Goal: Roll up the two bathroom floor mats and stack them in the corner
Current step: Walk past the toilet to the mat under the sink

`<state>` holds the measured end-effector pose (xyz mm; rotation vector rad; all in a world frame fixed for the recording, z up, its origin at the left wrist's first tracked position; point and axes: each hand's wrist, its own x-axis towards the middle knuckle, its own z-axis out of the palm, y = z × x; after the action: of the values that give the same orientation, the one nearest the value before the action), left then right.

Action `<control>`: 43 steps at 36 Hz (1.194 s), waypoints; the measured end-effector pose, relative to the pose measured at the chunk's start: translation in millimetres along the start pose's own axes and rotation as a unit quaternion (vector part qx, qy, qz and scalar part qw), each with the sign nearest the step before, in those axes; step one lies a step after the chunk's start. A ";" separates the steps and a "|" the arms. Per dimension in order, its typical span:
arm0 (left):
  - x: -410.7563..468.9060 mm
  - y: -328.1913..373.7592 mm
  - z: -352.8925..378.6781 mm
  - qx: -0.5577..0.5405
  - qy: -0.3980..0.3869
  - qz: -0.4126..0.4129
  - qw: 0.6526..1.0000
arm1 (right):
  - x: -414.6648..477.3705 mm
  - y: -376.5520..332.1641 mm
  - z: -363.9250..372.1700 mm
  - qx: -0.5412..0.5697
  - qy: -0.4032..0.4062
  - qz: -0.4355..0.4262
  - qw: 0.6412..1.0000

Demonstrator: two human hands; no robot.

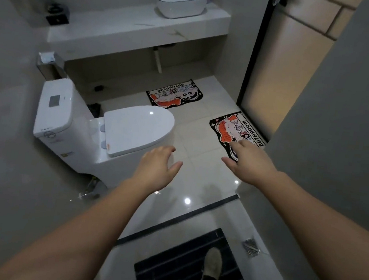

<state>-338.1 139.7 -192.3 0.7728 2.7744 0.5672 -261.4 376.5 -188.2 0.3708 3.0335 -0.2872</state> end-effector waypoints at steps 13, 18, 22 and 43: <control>126.4 0.4 14.7 0.016 -0.015 -0.055 0.998 | 137.3 51.1 -4.0 0.013 -0.052 -0.021 0.998; 167.5 -8.4 15.2 0.009 -0.008 -0.054 0.998 | 183.0 58.0 0.4 0.021 -0.060 -0.026 0.998; 208.1 -23.8 14.8 0.013 -0.022 -0.046 0.999 | 225.5 59.4 4.4 0.016 -0.067 -0.019 0.997; 432.0 -135.3 -30.6 -0.008 -0.084 -0.030 0.996 | 444.1 24.8 3.7 0.023 -0.061 0.058 0.996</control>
<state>-772.0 253.3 -260.9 0.6964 2.6259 0.4882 -685.2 502.4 -237.8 0.5112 2.8772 -0.3582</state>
